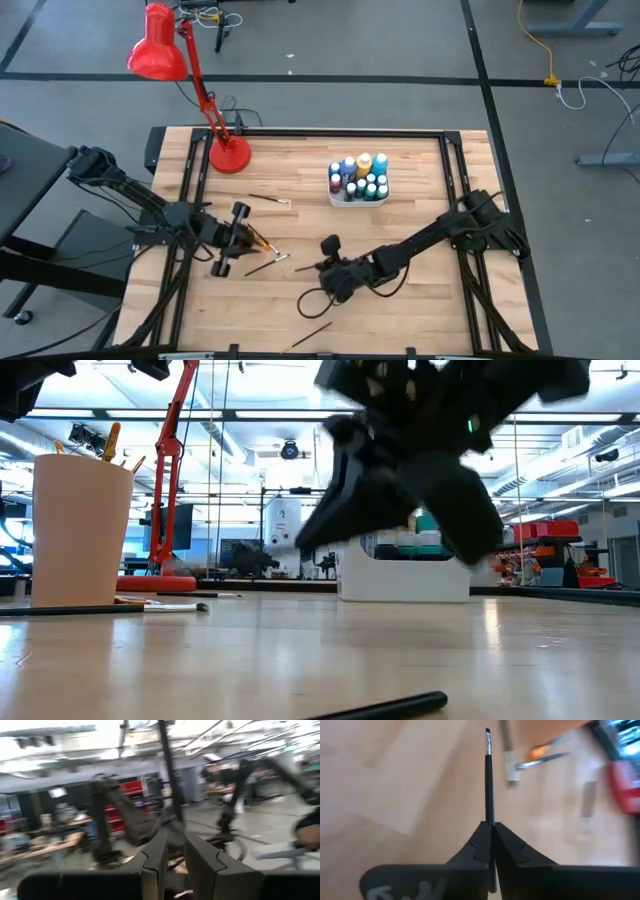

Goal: Pick & Place Paint Supplies
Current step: Put the silver paint brush into the orange cup

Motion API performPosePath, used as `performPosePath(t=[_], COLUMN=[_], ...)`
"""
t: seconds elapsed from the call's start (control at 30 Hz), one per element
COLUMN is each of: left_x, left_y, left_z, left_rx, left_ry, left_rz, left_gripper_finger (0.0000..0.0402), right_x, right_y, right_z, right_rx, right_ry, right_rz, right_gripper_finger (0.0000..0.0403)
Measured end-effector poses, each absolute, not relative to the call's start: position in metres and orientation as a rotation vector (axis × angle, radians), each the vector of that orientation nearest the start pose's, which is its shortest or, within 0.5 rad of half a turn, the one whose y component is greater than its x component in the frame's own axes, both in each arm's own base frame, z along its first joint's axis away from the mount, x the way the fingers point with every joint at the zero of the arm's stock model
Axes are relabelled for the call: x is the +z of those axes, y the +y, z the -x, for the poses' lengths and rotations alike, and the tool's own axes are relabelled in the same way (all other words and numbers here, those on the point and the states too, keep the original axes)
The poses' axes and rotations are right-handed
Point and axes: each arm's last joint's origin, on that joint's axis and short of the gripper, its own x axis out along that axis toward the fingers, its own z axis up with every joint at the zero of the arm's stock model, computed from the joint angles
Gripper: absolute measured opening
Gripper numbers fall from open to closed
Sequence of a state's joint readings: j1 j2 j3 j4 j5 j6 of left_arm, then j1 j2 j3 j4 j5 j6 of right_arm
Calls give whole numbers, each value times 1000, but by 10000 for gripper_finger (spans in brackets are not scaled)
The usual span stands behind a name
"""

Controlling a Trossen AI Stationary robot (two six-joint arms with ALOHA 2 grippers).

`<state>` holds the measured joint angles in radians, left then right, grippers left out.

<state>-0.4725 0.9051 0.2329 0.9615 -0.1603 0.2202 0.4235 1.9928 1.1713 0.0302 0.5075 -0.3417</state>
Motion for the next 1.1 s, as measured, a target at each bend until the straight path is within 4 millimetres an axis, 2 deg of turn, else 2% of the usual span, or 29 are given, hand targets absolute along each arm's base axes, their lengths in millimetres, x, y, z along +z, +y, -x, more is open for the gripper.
performPosePath(t=[0.13,0.3,0.47,0.57,0.67,0.77,0.87,1.0,1.1], left_x=[234,241,243,245,243,242,240,241,246], left_y=[-73,-68,-69,-68,-67,-67,-67,-68,-68], left_z=[-163,-170,-175,-175,-175,-175,-175,-176,-176], left_rx=[-109,154,206,232,271,280,275,245,179], left_ry=[-278,-160,-41,-33,-12,1,16,-4,-59], left_rz=[-161,-240,-389,-393,-369,-374,-383,-372,-347], left_gripper_finger=[87,131,169,180,184,185,185,185,185], right_x=[168,209,248,264,271,271,268,266,260], right_y=[148,132,108,95,89,86,82,71,61], right_z=[-368,-354,-340,-328,-313,-300,-293,-290,-299], right_rx=[-34,-136,-213,-318,-334,-301,-240,-158,-110], right_ry=[704,702,669,625,563,426,179,-164,-240], right_rz=[792,828,788,764,737,693,637,565,542], right_gripper_finger=[7,7,7,7,7,7,7,6,6])
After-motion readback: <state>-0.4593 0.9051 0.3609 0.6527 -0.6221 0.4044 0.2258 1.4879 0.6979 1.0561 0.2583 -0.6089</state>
